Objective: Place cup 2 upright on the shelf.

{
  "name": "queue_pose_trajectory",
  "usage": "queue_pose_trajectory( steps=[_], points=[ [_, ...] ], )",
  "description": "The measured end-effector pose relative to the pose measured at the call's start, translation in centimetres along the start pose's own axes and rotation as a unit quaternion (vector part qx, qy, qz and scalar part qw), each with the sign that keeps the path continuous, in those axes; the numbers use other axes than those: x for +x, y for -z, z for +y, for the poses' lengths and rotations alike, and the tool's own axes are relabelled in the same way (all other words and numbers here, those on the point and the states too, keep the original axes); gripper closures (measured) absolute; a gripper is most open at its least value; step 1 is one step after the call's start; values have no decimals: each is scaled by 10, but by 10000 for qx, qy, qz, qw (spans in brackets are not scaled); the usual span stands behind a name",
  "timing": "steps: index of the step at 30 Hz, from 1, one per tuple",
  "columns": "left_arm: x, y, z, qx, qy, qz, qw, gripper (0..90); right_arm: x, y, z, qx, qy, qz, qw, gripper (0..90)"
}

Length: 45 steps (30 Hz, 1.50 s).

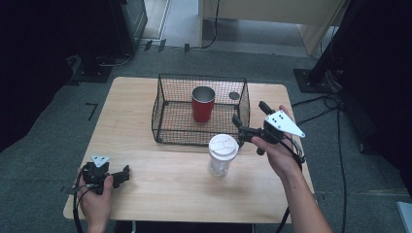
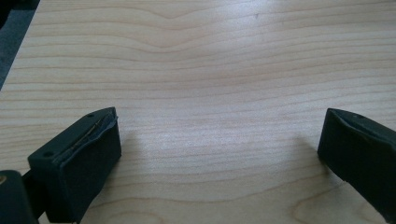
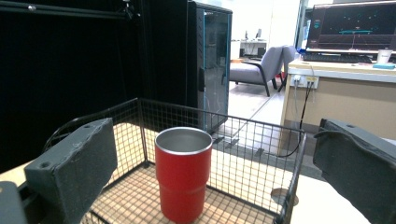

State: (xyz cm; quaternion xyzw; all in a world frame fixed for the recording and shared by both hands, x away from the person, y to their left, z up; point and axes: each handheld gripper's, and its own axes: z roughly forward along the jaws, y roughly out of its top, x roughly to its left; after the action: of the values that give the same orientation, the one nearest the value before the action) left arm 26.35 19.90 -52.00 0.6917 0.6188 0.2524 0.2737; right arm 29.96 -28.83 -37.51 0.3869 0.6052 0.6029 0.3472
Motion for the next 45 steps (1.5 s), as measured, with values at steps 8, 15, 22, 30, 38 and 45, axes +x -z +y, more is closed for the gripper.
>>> queue_pose_trajectory(
  steps=[8, 15, 22, 30, 38, 45],
  points=[
    [0, 0, 0, -2, -1, -1, 10000, 0, 3, 23, -17, 63, 49, -20, 10000, 0],
    [0, 0, 0, -4, -2, 2, 10000, 0, 1, 44, -31, 131, 35, -105, 9999, 0],
    [0, 0, 0, -5, -1, 2, 10000, 0, -3, 61, -44, 186, 14, -155, 9997, 0],
    [0, 0, 0, -4, -3, 2, 10000, 0, -3, 76, -59, 238, -27, -152, 9996, 0],
    [0, 0, 0, -2, -5, 3, 10000, 0, 5, 85, -76, 378, -10, -61, 9993, 0],
    [0, 0, 0, -2, -5, 2, 10000, 0, 12, 90, -86, 489, 24, 60, 9988, 0]
  ],
)
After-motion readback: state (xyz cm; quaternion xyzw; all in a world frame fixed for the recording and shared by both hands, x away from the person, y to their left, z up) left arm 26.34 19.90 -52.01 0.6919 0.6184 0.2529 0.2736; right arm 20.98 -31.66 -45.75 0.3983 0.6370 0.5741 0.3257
